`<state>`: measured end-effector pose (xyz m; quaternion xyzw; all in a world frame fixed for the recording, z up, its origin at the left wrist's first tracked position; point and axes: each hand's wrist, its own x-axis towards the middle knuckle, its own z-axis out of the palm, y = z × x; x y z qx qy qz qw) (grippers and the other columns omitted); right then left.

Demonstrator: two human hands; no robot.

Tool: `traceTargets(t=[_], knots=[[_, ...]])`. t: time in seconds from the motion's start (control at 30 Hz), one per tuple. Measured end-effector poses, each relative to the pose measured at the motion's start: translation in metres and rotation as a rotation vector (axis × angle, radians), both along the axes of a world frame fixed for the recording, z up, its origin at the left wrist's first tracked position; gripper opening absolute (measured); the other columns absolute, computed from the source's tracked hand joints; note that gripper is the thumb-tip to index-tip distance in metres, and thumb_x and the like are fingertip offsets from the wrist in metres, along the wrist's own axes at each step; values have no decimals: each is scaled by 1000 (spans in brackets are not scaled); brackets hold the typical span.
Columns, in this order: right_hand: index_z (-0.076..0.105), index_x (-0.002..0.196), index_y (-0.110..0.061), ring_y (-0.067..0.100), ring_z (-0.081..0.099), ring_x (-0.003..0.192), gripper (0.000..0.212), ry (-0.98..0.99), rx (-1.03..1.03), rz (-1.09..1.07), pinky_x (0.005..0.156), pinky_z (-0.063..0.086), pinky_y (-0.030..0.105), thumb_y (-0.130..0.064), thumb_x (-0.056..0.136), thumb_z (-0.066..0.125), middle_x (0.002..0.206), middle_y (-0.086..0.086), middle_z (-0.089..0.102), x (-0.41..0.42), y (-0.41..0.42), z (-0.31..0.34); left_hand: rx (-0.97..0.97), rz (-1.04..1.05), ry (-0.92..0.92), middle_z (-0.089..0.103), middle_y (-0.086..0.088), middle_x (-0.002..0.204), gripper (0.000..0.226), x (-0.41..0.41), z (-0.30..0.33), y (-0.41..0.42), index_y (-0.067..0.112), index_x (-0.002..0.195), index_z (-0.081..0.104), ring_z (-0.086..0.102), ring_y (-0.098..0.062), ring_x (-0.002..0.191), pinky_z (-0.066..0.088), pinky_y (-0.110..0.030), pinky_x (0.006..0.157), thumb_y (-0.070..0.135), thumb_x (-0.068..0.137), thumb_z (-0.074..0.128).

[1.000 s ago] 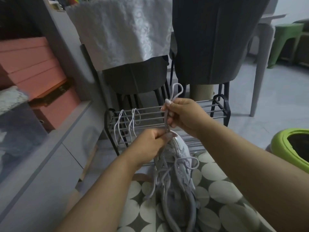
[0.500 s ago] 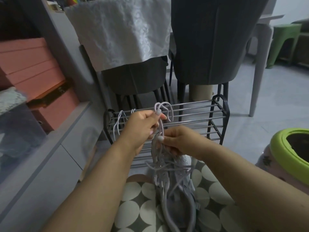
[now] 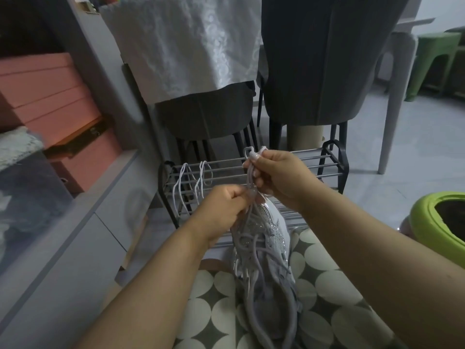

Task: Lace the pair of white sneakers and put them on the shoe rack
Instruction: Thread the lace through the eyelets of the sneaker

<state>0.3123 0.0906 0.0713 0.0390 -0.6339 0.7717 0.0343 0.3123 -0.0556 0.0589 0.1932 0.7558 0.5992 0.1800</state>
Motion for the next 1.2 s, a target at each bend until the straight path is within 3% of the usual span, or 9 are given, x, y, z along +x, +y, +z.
traceTargets(t=[0.07, 0.13, 0.33, 0.5, 0.63, 0.8, 0.9, 1.03, 1.2], knots=[[61, 87, 3, 10, 44, 46, 26, -38, -53, 15, 41, 36, 17, -16, 98, 47, 59, 5, 49, -1, 5, -6, 65, 55, -1, 50, -6, 54, 33, -7, 2, -1, -3, 80, 63, 45, -15, 45, 36, -19, 48, 22, 98, 51], [59, 100, 9, 12, 43, 53, 30, -103, 18, 85, 50, 36, 21, -19, 98, 47, 65, 5, 50, 2, 11, -14, 120, 97, 4, 43, -3, 53, 29, -13, 9, -1, 2, 82, 66, 37, -8, 40, 33, -17, 42, 20, 98, 50], [66, 94, -7, 14, 48, 58, 24, -104, 637, 276, 56, 45, 24, -30, 91, 57, 69, 8, 53, 24, 4, -23, 171, 108, 67, 37, 2, 54, 29, -28, 25, 5, 8, 84, 68, 31, -4, 39, 28, -15, 37, 25, 99, 50], [66, 81, -8, 11, 47, 51, 20, -108, 441, 77, 54, 43, 25, -22, 93, 56, 58, 0, 53, 16, 4, -21, 113, 131, 67, 39, 3, 56, 39, -28, 14, 4, 0, 98, 68, 35, -4, 41, 33, -16, 41, 34, 99, 47], [62, 88, 5, 9, 46, 45, 26, -64, 279, -27, 48, 40, 19, -17, 95, 53, 59, 4, 52, 8, 9, -6, -59, 34, 4, 46, 9, 46, 37, -14, 7, -5, 14, 73, 60, 42, -4, 42, 37, -17, 45, 37, 98, 45], [65, 77, -7, 12, 45, 47, 26, -31, 281, -69, 47, 44, 20, -22, 95, 53, 58, 5, 50, 0, 8, 3, -94, -73, -25, 56, 12, 47, 27, -5, -3, 0, 10, 105, 69, 44, 2, 38, 36, -15, 45, 29, 96, 52], [66, 77, -7, 13, 45, 49, 26, -25, 261, -89, 50, 44, 22, -22, 95, 54, 59, 5, 50, -2, 5, 0, -65, -28, -15, 65, 1, 64, 25, -6, -9, 3, 19, 88, 74, 53, -10, 52, 42, -25, 59, 30, 96, 53], [67, 84, -3, 13, 41, 51, 29, -46, 204, -76, 52, 38, 24, -27, 94, 54, 60, 5, 48, -2, 11, -8, 38, 72, -34, 51, 9, 45, 28, -10, -3, 4, 7, 81, 65, 44, 1, 35, 38, -13, 42, 21, 99, 48], [60, 103, 6, 17, 43, 54, 42, -152, 330, 123, 56, 39, 29, -34, 92, 53, 62, 6, 50, 9, 14, -26, 121, 150, -7, 47, 7, 47, 27, -22, 9, 4, 8, 80, 66, 41, 1, 33, 34, -12, 37, 21, 98, 51]])
